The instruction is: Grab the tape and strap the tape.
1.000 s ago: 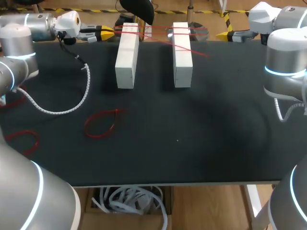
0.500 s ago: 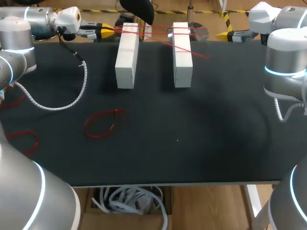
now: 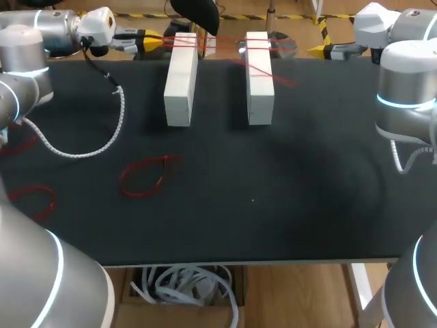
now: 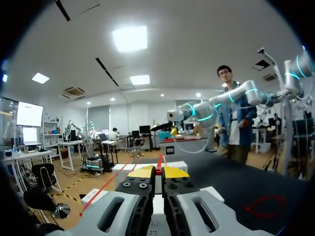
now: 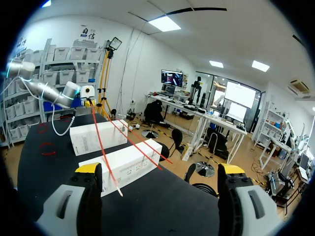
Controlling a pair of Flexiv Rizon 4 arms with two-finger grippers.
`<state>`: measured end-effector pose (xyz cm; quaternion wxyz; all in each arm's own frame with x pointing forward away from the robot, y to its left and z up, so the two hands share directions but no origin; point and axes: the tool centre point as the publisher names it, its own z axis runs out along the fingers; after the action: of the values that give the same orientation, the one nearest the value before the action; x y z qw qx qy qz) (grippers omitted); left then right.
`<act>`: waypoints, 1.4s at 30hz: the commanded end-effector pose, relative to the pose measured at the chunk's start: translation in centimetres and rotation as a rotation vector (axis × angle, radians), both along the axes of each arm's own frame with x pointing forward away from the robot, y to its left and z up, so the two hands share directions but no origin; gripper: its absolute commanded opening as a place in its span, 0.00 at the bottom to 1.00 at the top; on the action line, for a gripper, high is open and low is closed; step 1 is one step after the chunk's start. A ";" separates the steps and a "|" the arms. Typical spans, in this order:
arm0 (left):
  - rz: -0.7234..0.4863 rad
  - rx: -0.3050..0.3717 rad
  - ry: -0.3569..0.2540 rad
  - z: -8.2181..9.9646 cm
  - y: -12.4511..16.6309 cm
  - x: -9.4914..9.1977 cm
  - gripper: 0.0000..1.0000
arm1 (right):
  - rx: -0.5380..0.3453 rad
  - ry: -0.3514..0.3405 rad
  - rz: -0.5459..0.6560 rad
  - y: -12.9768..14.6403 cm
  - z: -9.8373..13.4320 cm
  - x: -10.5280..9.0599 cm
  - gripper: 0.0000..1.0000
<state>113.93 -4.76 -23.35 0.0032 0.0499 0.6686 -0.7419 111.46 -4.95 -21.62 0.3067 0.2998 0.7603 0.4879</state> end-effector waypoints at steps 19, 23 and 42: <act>-0.052 -0.291 0.007 7.4 0.7 -4.9 0.00 | 0.000 0.000 0.000 0.0 0.0 0.0 1.00; -0.037 -0.300 0.000 9.0 0.2 -6.0 0.00 | 0.000 0.000 0.000 0.0 0.0 0.0 1.00; 0.139 -0.327 -0.048 11.3 -2.5 -11.7 0.00 | 0.000 0.000 0.000 0.0 0.0 0.0 1.00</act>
<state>104.32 -6.38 -12.48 -0.0078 0.1517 0.5234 -0.8385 111.46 -4.95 -21.62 0.3066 0.2998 0.7603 0.4880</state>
